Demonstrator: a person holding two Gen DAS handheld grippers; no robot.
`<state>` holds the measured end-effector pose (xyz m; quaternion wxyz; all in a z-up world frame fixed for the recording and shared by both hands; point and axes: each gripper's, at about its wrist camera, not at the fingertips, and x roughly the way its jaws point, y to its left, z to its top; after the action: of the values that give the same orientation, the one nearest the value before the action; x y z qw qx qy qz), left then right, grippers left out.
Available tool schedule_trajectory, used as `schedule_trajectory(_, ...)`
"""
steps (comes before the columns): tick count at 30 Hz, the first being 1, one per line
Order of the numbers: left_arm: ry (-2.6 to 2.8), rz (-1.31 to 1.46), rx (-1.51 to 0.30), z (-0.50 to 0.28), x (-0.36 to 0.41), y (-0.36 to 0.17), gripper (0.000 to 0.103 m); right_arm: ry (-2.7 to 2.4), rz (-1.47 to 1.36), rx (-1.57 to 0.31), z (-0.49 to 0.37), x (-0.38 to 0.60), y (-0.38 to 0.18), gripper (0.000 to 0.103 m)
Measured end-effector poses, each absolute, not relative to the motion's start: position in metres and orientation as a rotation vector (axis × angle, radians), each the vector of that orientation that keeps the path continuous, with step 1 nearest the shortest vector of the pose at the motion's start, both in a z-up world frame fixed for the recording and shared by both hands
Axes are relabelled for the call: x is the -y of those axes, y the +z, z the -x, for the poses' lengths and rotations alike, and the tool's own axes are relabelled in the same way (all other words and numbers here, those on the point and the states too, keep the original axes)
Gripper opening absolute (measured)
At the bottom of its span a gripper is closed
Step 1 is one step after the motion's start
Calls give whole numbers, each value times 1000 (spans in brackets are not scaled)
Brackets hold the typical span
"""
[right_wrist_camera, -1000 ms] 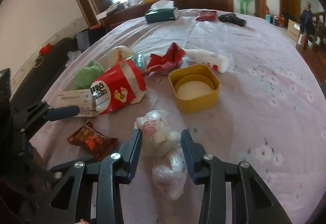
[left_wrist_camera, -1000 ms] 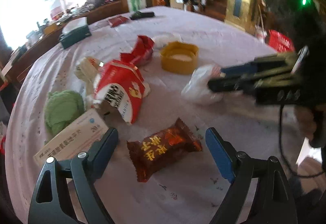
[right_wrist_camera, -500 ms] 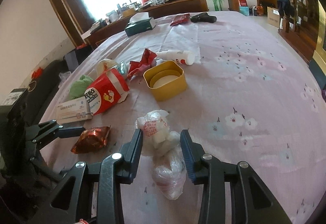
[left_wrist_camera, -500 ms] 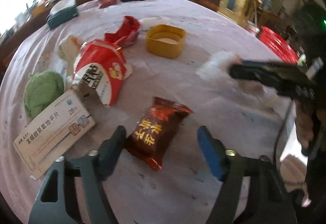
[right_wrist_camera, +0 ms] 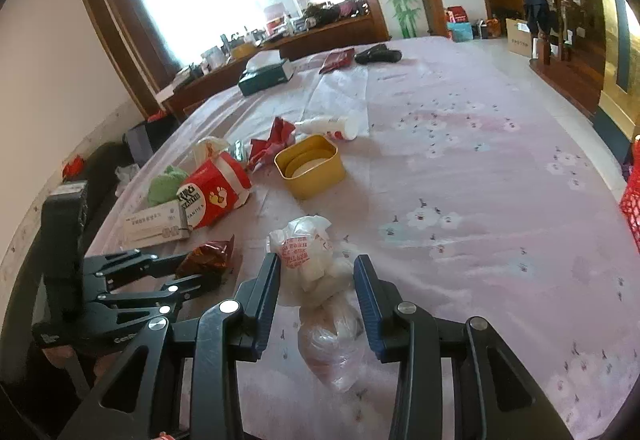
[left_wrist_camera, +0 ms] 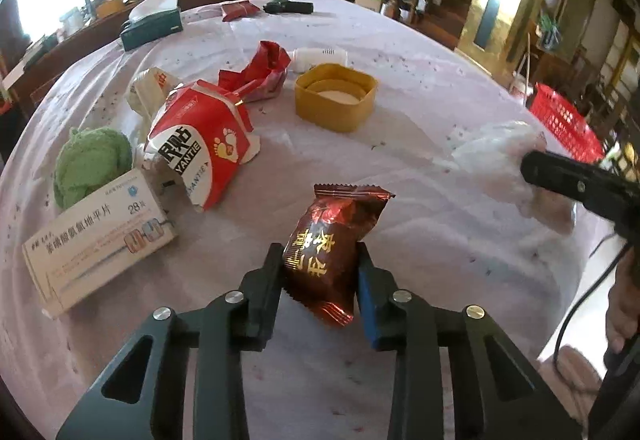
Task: Collect trash
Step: 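Carry the plastic bag and candy packet with both tools to the red wastebasket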
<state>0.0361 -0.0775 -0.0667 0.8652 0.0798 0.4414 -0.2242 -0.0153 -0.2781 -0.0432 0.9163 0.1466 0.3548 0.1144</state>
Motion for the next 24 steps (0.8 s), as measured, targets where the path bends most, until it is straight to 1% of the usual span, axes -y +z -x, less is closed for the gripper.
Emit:
schedule_trajectory(6,-464,-139,-870,-22,89,-52,32,216,-319,-690,33,290,-33,40)
schedule_trajectory(11,-432,-155,-783,-4,100,-26,31,192,-336,-651,48,300,-23,40)
schedule_trajectory(17,-425,-110,-722,8,119,8,32,132,-360,-559,79,319,1,40)
schedule_trajectory(24,-465,-122,-648,23,160,42,32,58,-377,-451,118,348,32,40)
